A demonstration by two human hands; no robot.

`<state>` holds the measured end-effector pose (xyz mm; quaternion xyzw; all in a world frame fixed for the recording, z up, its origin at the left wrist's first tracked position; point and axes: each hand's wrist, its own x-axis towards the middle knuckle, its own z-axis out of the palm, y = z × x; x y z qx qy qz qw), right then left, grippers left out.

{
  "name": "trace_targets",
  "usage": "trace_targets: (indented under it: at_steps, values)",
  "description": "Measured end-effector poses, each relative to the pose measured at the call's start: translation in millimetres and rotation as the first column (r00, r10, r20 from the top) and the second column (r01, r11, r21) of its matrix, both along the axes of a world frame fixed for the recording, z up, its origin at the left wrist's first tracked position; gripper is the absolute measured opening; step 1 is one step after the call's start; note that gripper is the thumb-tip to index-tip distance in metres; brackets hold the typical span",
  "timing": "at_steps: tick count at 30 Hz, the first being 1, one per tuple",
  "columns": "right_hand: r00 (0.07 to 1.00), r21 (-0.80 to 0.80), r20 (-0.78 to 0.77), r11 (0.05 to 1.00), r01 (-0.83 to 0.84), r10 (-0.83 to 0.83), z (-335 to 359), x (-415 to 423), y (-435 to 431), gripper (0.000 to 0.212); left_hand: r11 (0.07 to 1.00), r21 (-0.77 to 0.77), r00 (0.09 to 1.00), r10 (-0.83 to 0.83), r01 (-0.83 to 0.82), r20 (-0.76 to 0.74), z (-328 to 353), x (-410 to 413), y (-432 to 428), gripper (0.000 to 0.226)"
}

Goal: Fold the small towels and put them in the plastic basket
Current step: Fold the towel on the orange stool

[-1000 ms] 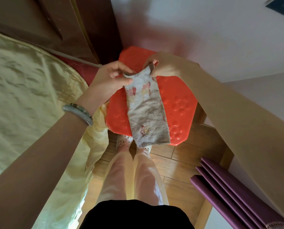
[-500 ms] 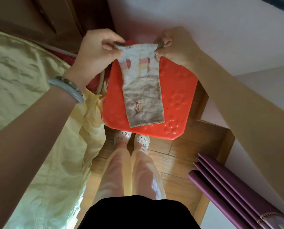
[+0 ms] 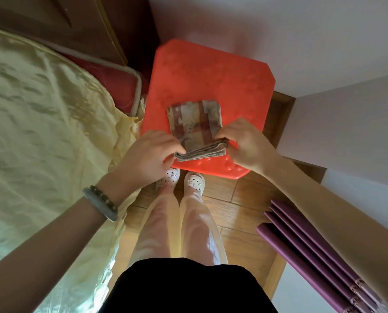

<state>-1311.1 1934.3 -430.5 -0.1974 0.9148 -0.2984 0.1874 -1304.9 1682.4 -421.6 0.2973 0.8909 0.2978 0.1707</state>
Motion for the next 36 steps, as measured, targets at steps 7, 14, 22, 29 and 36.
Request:
trace_targets:
  at_steps: [7, 14, 22, 29, 36]
  values:
    - [0.973, 0.104, -0.194, 0.989, -0.105, 0.124, -16, 20, 9, 0.022, 0.993, -0.063, 0.989, -0.107, 0.101, -0.1, -22, 20, 2, 0.029]
    - [0.954, -0.061, -0.293, 0.997, 0.045, -0.061, -6, 8, 6, 0.022, 0.982, 0.084, 0.974, 0.178, -0.168, -0.137, -8, 7, 2, 0.022]
    - [0.883, -0.147, -0.335, 0.944, 0.295, -0.328, 14, -56, -13, 0.02, 0.811, 0.257, 0.817, 0.566, -0.526, -0.113, 25, -56, 19, 0.017]
    - [0.867, -0.176, -0.365, 0.939, 0.294, -0.34, 14, -79, -17, 0.019, 0.833, 0.278, 0.819, 0.538, -0.479, -0.2, 28, -75, 14, 0.016]
    - [0.955, -0.072, -0.278, 0.994, 0.083, -0.1, -14, -17, 0, 0.022, 0.974, 0.13, 0.958, 0.209, -0.187, -0.195, -8, -22, 2, 0.019]
